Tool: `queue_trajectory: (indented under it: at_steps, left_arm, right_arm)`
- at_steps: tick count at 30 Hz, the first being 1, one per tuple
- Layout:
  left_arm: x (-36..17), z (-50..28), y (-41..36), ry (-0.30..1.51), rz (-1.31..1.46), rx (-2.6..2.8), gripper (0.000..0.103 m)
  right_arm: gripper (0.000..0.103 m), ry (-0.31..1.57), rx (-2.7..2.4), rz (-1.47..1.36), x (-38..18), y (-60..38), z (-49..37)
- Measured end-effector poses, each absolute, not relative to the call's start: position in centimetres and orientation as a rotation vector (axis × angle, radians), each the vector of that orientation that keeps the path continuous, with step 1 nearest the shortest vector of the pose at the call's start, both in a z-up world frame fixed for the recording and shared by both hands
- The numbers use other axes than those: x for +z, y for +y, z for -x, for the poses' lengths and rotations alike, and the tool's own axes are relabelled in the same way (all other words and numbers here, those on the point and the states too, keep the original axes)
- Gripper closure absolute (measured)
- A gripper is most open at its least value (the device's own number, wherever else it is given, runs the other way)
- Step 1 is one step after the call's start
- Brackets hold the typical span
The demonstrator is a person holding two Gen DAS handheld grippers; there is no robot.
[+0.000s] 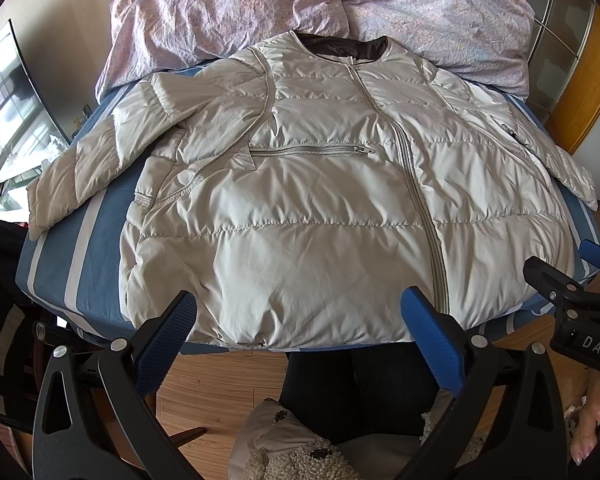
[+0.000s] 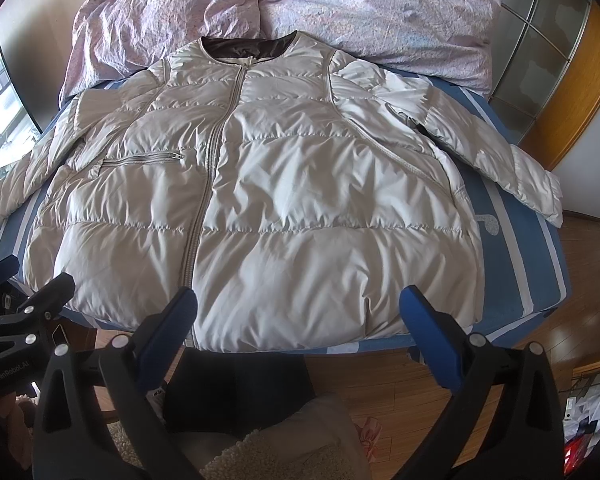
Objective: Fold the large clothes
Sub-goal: 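Grasp the jacket sleeve cuff with the right gripper and lay it across the body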
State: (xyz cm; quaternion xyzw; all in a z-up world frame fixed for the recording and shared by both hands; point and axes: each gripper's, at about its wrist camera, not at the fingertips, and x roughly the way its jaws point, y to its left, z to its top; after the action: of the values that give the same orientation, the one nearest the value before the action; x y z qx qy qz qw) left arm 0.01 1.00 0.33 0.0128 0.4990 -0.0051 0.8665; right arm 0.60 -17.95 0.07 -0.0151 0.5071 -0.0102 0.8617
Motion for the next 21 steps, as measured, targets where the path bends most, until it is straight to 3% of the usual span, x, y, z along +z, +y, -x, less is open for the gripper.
queue_trajectory:
  at_steps: [8,14,21]
  left_arm:
    - [0.2,-0.5,1.6,1.048,-0.021,0.002,0.001]
    - [0.0,-2.5,2.9,1.062,0.036,0.002,0.001]
    - [-1.3,-6.6,4.1,1.126,0.124,-0.07,0.001]
  right_arm:
    - [0.002,1.062,-0.013,0.004,0.2,-18.5,-1.0]
    - [0.002,1.073,0.049,-0.288,-0.6,-24.5,-3.8]
    - [0.002,0.919,-0.11,-0.651,-3.1,-36.3,-7.4]
